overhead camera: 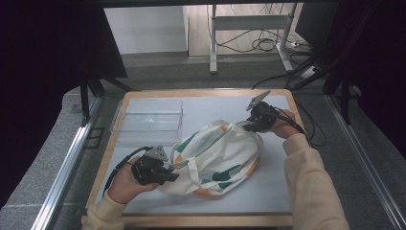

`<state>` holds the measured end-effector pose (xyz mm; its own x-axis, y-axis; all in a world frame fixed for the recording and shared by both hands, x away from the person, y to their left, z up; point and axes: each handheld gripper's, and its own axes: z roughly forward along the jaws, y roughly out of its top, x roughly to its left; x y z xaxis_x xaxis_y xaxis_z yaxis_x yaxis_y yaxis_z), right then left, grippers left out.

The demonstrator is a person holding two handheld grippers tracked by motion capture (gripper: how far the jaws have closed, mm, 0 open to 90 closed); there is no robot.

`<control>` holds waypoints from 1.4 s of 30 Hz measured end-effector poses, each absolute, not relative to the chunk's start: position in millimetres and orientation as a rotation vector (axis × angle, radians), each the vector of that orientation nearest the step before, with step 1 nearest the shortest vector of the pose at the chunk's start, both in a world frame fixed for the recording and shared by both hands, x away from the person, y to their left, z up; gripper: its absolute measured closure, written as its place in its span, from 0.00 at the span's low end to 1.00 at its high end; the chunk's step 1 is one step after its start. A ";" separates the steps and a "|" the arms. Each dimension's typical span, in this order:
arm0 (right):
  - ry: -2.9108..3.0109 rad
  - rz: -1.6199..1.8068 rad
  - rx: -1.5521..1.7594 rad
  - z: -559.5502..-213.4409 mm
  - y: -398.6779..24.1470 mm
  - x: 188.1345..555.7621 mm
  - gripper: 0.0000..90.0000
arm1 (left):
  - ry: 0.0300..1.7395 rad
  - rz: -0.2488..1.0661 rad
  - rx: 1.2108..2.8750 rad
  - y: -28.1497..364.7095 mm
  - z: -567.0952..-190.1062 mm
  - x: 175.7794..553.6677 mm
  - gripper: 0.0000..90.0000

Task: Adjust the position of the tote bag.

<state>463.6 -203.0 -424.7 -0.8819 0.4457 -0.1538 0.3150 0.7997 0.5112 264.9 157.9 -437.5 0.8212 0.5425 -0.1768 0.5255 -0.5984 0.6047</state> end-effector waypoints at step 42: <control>2.676 0.907 0.684 -406.0 -255.8 392.2 0.93 | 0.847 0.181 2.347 184.5 -435.4 317.2 0.94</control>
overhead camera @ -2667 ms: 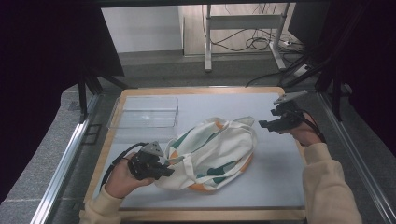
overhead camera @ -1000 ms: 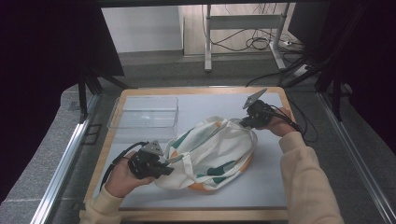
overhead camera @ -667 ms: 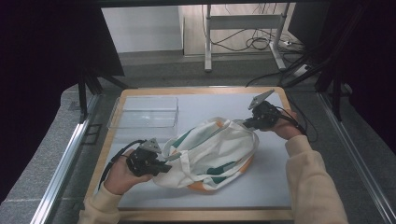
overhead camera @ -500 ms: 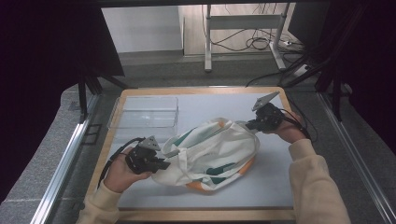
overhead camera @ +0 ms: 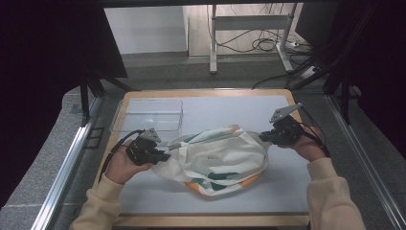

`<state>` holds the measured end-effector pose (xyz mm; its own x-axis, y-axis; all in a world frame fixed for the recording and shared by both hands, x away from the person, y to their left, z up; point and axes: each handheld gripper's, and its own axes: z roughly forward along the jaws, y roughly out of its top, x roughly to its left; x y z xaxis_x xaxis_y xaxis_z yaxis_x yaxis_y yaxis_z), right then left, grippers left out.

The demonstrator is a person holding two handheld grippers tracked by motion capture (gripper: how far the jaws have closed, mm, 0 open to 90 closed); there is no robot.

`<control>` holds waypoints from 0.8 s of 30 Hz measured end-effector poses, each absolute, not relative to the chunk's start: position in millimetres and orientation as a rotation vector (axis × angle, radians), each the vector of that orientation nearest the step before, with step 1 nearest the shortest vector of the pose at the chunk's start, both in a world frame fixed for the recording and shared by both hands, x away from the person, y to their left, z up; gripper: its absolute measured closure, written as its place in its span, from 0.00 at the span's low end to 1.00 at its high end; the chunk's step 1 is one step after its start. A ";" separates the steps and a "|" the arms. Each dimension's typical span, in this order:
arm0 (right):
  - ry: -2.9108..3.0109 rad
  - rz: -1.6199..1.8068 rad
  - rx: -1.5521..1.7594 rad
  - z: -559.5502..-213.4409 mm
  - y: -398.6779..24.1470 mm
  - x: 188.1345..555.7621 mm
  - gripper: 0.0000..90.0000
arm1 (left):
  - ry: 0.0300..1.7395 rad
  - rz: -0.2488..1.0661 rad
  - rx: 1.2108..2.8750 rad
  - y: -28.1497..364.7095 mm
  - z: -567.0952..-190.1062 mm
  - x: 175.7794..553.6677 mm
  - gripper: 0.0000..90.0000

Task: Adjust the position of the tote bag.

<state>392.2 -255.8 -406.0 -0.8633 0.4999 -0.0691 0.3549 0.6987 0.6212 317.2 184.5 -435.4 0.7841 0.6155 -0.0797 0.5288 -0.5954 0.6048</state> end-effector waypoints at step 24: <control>2.656 0.959 0.802 -422.5 -272.1 359.4 0.93 | 0.839 0.157 2.317 182.3 -436.9 332.8 0.92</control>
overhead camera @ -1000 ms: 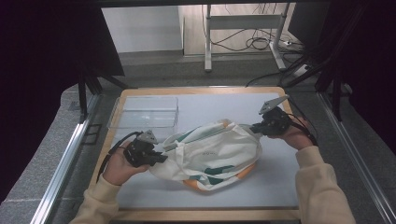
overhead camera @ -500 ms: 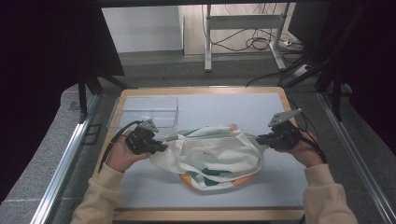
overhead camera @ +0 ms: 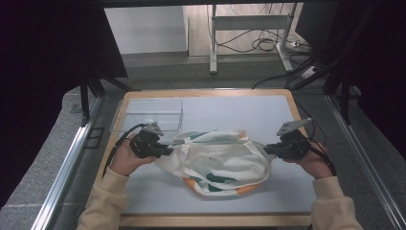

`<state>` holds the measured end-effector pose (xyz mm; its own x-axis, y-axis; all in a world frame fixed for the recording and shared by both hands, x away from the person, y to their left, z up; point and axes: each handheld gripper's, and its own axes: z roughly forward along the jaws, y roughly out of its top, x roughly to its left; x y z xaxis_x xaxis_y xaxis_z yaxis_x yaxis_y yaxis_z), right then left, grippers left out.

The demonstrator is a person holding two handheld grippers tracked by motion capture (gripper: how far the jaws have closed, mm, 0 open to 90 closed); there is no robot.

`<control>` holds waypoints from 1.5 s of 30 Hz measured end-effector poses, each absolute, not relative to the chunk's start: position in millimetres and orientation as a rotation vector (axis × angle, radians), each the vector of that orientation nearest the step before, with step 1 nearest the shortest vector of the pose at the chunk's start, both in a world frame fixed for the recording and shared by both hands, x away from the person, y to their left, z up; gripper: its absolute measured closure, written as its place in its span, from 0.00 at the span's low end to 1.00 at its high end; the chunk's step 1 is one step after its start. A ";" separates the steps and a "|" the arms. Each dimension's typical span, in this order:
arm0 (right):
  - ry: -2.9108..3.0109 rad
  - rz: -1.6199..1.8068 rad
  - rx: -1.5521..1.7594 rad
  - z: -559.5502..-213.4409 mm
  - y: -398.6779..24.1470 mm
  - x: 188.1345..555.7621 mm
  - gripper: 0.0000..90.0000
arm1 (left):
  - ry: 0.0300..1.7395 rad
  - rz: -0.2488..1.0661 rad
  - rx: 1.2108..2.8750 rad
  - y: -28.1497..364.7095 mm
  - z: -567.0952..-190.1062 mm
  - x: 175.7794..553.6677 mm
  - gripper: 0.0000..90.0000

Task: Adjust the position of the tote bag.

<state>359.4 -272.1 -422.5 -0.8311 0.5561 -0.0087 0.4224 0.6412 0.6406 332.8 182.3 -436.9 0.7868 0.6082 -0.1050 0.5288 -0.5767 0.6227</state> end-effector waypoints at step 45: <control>2.447 1.285 0.809 -401.8 -215.2 333.3 0.35 | 0.795 0.298 2.151 184.8 -409.9 302.7 0.40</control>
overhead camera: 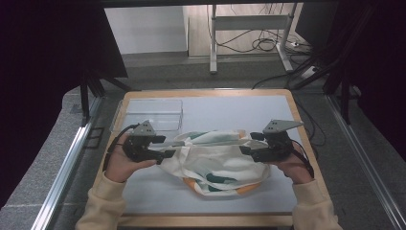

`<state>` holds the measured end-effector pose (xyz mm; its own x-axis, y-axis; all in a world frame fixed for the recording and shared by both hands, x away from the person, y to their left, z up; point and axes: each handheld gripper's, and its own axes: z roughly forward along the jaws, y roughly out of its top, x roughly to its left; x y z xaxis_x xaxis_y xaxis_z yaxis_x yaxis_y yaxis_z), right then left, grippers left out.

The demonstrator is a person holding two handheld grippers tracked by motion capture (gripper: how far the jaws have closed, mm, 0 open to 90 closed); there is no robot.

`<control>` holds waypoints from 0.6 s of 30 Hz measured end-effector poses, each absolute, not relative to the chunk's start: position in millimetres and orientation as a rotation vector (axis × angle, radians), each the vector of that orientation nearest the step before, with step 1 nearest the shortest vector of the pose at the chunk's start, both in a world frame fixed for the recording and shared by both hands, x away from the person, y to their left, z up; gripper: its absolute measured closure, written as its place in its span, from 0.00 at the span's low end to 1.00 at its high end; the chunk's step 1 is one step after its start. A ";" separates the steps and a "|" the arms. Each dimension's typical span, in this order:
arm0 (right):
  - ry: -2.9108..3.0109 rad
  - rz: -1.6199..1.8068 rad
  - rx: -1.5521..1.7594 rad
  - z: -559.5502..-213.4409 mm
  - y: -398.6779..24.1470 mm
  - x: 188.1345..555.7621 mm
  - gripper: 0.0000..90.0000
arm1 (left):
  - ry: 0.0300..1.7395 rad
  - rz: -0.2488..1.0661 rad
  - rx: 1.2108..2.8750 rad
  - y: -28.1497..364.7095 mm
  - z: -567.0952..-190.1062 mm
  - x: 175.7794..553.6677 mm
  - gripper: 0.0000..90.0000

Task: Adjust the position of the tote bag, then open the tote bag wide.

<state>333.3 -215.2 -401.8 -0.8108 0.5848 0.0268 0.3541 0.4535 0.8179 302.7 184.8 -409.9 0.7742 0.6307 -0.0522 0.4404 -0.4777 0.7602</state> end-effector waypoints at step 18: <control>2.463 1.280 0.776 -401.3 -211.1 325.2 0.35 | 0.767 0.322 2.138 177.9 -402.7 308.0 0.38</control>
